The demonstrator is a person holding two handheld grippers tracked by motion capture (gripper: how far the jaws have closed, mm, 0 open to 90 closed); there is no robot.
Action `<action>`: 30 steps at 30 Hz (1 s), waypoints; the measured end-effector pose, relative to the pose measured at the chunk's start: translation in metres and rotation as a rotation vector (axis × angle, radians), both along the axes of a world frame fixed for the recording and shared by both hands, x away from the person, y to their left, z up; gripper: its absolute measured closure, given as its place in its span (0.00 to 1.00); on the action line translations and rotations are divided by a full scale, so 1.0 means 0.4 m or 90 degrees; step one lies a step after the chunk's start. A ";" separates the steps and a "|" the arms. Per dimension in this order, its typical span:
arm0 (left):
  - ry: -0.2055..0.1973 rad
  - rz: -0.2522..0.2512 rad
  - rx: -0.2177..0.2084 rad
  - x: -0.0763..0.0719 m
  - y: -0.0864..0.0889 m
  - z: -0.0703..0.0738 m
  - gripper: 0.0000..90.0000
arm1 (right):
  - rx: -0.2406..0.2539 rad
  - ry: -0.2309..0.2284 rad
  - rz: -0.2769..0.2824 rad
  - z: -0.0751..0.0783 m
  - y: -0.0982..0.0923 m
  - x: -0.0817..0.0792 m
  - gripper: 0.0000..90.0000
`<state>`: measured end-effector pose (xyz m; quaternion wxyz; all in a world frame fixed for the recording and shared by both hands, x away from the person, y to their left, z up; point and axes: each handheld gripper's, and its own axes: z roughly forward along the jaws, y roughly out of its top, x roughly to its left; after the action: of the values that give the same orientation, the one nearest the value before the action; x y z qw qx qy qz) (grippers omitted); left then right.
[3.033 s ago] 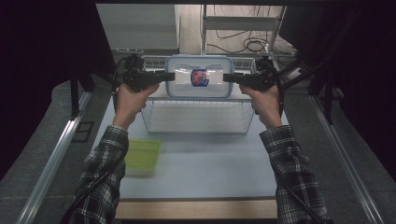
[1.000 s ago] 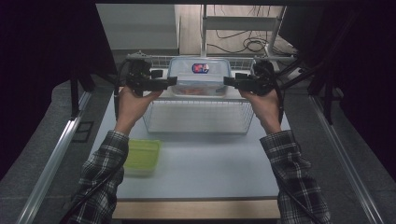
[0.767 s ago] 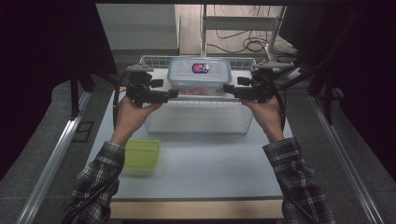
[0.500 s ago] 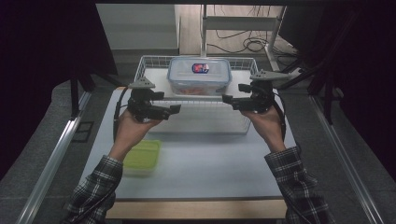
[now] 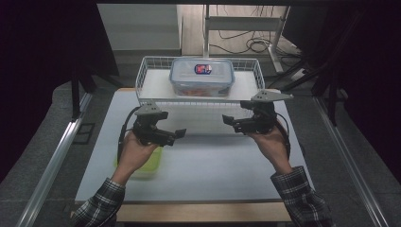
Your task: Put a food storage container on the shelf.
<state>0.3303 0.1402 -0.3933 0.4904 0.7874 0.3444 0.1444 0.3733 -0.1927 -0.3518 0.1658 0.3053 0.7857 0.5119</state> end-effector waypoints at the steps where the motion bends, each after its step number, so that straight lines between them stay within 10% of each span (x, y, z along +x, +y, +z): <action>1: -0.004 0.000 0.004 -0.006 -0.002 -0.006 0.05 | -0.003 0.002 0.002 -0.007 -0.002 -0.007 0.10; 16: -0.031 0.000 0.011 -0.097 -0.017 -0.079 0.06 | -0.034 -0.002 0.007 -0.090 -0.031 -0.081 0.05; 30: -0.003 0.000 0.030 -0.178 -0.010 -0.169 0.06 | -0.042 0.021 0.023 -0.190 -0.040 -0.145 0.02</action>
<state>0.2591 0.1361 -0.4608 0.4727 0.7983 0.3398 0.1545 0.3155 -0.2088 -0.4279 0.1539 0.2939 0.8102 0.4832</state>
